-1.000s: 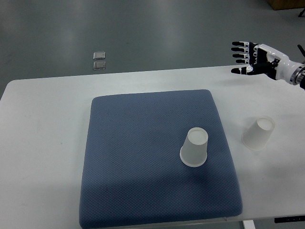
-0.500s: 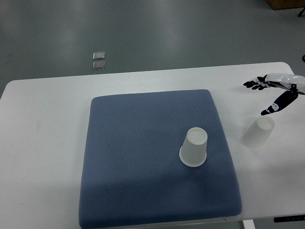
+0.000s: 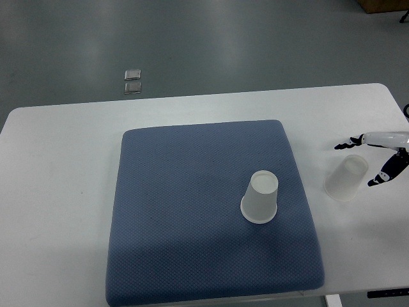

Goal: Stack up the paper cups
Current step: 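Lower the right hand around the white cup beside the pad and close fingers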

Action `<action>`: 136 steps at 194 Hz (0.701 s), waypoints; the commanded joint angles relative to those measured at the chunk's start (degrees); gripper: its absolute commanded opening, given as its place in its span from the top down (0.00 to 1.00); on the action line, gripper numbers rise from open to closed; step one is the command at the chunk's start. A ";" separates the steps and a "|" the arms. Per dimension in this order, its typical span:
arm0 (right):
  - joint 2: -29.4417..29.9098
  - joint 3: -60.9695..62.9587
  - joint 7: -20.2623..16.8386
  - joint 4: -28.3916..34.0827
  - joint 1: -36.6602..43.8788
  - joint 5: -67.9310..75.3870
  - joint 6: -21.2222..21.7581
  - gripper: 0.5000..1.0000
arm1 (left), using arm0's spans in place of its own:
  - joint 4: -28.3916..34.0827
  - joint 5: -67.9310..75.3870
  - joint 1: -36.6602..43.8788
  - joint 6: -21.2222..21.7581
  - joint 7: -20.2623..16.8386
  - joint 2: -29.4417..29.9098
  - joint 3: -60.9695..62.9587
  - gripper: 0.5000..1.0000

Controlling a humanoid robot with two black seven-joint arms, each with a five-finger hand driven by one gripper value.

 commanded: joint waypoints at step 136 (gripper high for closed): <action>2.54 -0.29 -2.28 -0.28 -1.99 -0.33 -3.30 0.46 | 0.00 0.00 0.00 0.00 0.00 0.00 0.00 0.00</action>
